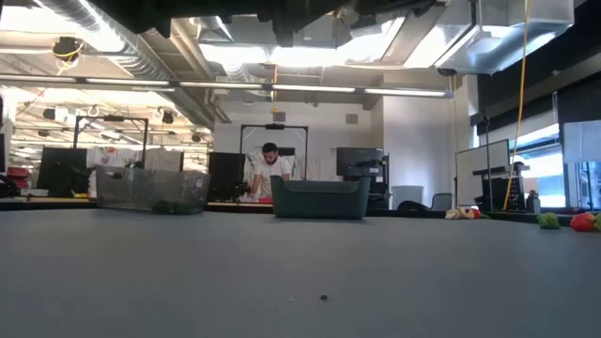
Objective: Sort produce into baskets
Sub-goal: Put the red chili pepper into the white bin
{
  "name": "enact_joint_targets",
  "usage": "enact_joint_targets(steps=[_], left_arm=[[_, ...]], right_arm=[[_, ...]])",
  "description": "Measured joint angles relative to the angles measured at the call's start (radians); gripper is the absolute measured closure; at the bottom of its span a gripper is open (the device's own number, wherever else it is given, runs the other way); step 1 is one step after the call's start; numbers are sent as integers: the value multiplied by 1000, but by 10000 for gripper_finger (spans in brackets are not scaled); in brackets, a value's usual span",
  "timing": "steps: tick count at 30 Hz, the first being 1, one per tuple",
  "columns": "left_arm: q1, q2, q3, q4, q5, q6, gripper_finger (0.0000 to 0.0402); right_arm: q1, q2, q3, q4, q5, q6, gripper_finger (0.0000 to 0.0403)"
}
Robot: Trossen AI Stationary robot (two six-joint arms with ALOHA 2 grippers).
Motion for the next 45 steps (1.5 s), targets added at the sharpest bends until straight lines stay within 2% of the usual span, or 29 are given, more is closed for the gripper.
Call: enact_joint_targets(steps=[4,11,21,28,37,40,45], left_arm=[[0,-3,0,-47,0,-7,195],[15,-3,0,-120,0,-52,192],[32,-3,-1,-185,0,-81,192],[44,-3,-1,-178,-4,-77,191],[47,-3,-1,-194,-3,-98,192],[40,-3,-1,-194,-3,-91,192],[39,-3,-1,-193,-2,-86,192]], right_arm=[[47,0,69,-160,-12,51,383],[195,-18,100,-395,-39,214,382],[414,-15,58,-708,-157,745,382],[501,-15,-115,-726,-324,1058,381],[487,-15,-297,-718,-372,1293,378],[464,-14,-313,-673,-459,1308,350],[458,-14,-274,-655,-469,1238,270]])
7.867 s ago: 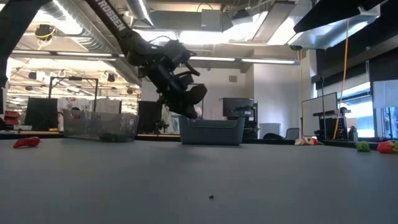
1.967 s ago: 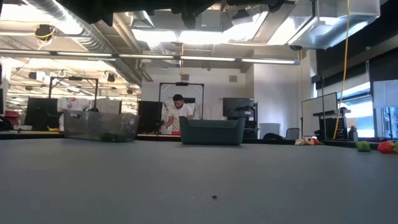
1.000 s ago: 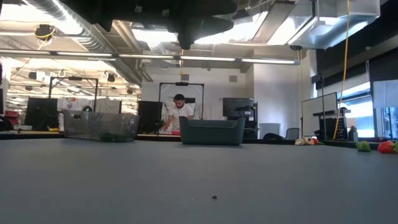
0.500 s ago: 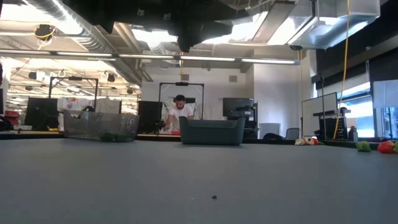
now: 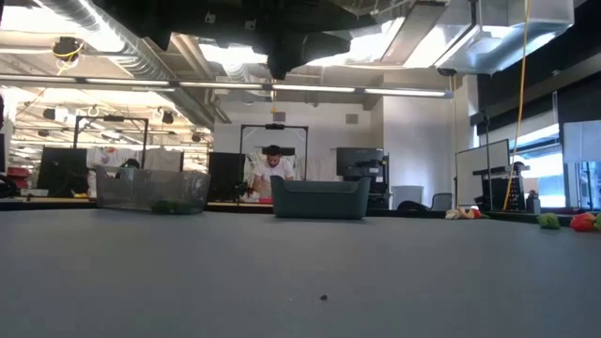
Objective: Sort produce into baskets
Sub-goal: Put the red chili pepper into the white bin, then put the red mushroom into the blue bin
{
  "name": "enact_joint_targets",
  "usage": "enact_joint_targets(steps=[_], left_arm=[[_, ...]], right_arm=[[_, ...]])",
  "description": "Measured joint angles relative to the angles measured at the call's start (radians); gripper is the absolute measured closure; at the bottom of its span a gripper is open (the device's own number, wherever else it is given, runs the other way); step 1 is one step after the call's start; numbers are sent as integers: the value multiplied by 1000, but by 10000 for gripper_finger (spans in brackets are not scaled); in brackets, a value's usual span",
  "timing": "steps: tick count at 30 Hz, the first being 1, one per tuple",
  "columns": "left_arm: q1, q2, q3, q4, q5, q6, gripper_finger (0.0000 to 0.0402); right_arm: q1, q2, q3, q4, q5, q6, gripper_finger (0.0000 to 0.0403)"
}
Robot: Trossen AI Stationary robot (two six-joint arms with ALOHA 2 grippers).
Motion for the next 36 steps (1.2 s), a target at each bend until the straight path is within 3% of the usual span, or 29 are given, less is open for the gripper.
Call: enact_joint_targets(steps=[6,12,14,19,26,36], left_arm=[[2,0,0,-1,0,4,192],[46,-6,0,-7,0,68,192],[66,-6,0,-12,0,78,192],[120,-6,0,-22,-1,100,192],[171,-6,0,-20,-1,179,192],[193,-3,0,-55,-1,244,192]], right_arm=[[-29,-22,145,-144,0,-76,208],[-129,-64,282,-367,216,-151,197],[-193,-74,284,-446,235,-151,197],[-402,-81,238,-548,239,-202,197],[-697,-80,113,-448,230,-327,197],[-910,-77,-81,-293,168,-328,197]])
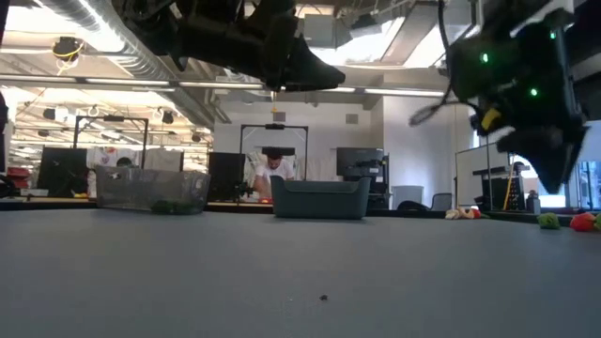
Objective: Sort produce into baskets
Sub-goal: Put the red mushroom into the blue bin
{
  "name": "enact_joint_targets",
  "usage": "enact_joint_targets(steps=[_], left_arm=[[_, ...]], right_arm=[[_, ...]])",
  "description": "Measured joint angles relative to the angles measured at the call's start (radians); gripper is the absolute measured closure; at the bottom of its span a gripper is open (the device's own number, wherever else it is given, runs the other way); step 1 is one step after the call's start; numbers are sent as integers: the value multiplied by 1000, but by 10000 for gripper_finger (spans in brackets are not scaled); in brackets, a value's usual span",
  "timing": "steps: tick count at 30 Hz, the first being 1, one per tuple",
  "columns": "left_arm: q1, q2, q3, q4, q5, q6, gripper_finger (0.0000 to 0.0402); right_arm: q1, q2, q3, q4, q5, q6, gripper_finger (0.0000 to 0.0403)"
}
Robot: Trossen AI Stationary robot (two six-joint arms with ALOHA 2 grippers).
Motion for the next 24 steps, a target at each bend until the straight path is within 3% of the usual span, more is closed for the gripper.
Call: enact_joint_targets(steps=[14,20,24], left_arm=[[44,8,-1,1,2,47,192],[57,8,-1,-1,1,29,192],[55,8,-1,0,2,42,192]], right_arm=[[-152,7,-147,119,-18,-27,197],[-190,7,-204,197,-77,-43,197],[-187,6,-218,209,-76,-44,220]])
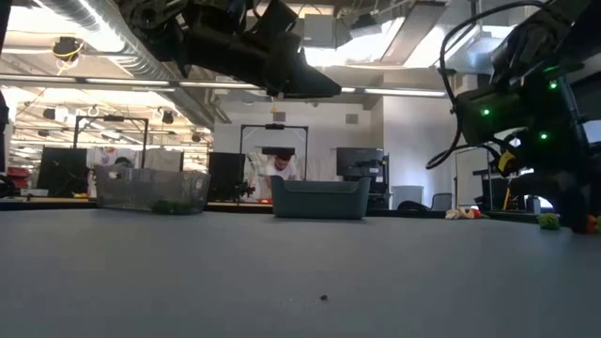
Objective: Sort produce into baskets
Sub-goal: Put the red mushroom into the blue bin
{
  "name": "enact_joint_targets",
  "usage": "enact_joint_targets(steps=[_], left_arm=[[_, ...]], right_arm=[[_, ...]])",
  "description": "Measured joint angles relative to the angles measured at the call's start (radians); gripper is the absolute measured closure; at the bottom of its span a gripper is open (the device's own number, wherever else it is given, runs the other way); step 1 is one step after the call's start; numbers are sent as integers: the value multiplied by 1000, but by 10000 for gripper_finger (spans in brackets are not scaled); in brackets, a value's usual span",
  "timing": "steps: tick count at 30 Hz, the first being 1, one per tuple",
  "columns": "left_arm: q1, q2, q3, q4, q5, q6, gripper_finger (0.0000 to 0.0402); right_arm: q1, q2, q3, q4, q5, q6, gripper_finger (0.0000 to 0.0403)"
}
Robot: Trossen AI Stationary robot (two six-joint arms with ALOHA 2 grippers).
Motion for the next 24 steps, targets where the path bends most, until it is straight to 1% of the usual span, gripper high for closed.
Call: enact_joint_targets(steps=[4,8,11,14,18,21,24], left_arm=[[0,0,0,3,0,2,192],[0,0,0,2,0,2,192],[0,0,0,2,0,2,192],[0,0,0,2,0,2,192],[0,0,0,-2,0,-26,192],[-1,0,0,-21,0,-57,192],[-5,0,0,-44,0,-90,192]], right_arm=[[-1,0,0,-5,11,-23,287],[-1,0,4,-9,11,-83,357],[0,-1,25,-14,9,-124,388],[5,-22,62,-9,8,-174,395],[52,-71,125,31,47,-229,379],[94,-119,144,134,50,-252,371],[133,-160,144,284,46,-290,371]])
